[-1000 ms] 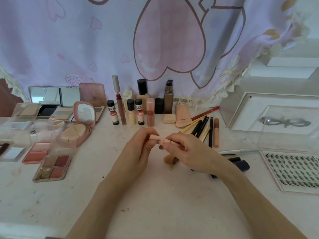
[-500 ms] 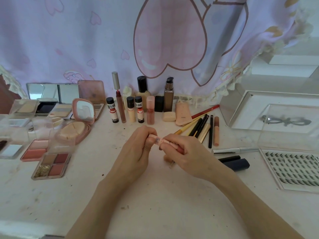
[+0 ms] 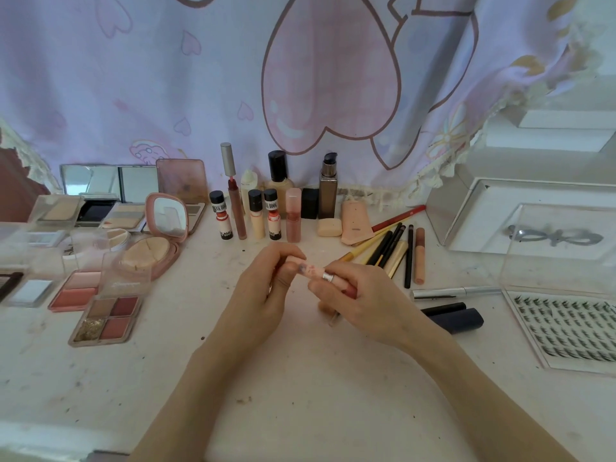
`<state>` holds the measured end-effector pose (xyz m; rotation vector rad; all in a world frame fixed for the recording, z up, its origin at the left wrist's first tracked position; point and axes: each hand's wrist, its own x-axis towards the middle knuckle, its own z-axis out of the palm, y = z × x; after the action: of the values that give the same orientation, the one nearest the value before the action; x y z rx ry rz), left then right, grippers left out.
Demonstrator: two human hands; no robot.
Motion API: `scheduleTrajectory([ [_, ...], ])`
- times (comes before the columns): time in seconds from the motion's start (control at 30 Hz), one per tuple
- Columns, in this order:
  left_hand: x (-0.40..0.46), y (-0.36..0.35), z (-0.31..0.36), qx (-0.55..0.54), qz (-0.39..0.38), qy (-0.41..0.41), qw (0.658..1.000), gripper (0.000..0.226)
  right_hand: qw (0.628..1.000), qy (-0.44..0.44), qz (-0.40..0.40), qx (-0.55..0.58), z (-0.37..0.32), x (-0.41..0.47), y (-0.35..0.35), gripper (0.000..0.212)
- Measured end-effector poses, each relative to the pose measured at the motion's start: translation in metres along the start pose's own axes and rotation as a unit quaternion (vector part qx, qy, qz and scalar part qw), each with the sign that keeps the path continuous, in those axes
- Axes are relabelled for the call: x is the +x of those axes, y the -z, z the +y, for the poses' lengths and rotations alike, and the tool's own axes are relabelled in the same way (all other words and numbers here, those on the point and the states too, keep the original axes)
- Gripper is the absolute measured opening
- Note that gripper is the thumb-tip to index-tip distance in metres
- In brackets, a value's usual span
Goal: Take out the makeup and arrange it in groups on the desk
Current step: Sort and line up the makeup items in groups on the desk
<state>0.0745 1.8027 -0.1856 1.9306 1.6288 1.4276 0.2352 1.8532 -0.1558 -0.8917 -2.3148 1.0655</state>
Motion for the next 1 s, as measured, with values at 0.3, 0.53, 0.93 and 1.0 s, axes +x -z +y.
scheduleTrajectory([
  [0.3, 0.004, 0.009, 0.011, -0.139, 0.008, 0.118, 0.983, 0.014, 0.999, -0.017, -0.002, 0.037, 0.005, -0.001, 0.012, 0.016],
  [0.53, 0.004, 0.016, 0.010, -0.199, 0.066, 0.160, 0.965, 0.014, 0.999, -0.009, 0.025, 0.044, 0.013, 0.001, 0.016, 0.009],
  [0.93, -0.006, 0.047, -0.029, 0.188, 0.205, 0.268, 0.922, 0.014, 0.990, -0.005, 0.063, 0.125, -0.003, 0.029, -0.002, 0.009],
  [1.0, -0.005, 0.047, -0.035, 0.198, 0.213, 0.277, 0.916, 0.015, 0.995, 0.005, 0.045, 0.093, -0.012, 0.043, -0.011, 0.010],
])
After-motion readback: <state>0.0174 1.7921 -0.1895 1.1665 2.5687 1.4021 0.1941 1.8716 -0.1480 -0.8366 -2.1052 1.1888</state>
